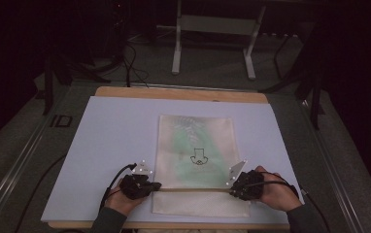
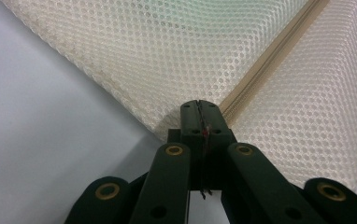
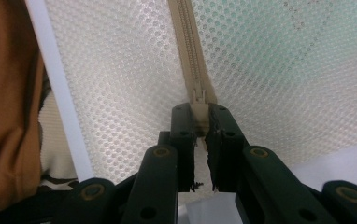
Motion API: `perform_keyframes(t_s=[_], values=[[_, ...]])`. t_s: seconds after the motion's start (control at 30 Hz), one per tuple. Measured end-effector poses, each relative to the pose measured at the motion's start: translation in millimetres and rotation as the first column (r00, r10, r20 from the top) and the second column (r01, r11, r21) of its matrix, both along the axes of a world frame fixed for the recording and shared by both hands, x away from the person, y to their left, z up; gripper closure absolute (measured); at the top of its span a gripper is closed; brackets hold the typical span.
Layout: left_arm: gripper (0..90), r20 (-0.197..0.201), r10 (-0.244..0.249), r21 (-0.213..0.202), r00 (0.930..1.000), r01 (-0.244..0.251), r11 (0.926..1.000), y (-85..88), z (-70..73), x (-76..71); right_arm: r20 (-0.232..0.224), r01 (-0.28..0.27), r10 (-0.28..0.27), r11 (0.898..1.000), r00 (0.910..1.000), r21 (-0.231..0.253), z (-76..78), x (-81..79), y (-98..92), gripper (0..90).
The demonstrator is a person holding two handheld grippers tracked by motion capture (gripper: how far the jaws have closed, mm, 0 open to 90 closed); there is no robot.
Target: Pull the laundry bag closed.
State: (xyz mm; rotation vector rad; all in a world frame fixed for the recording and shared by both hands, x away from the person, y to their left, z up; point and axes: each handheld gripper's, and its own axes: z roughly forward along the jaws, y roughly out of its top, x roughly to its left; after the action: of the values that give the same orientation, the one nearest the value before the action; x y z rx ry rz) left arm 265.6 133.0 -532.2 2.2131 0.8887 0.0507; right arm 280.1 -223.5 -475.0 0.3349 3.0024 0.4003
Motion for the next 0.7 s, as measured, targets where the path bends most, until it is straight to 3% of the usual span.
perform_keyframes(t_s=[0.7], values=[[89.6, 0.001, 0.000, 0.001, 1.0000, 0.000, 1.0000, -0.2, 0.0, -0.2, -0.032, 0.026, -0.025, 1.000, 0.9992, 0.010, -4.3, 4.6, -11.4, 82.2]])
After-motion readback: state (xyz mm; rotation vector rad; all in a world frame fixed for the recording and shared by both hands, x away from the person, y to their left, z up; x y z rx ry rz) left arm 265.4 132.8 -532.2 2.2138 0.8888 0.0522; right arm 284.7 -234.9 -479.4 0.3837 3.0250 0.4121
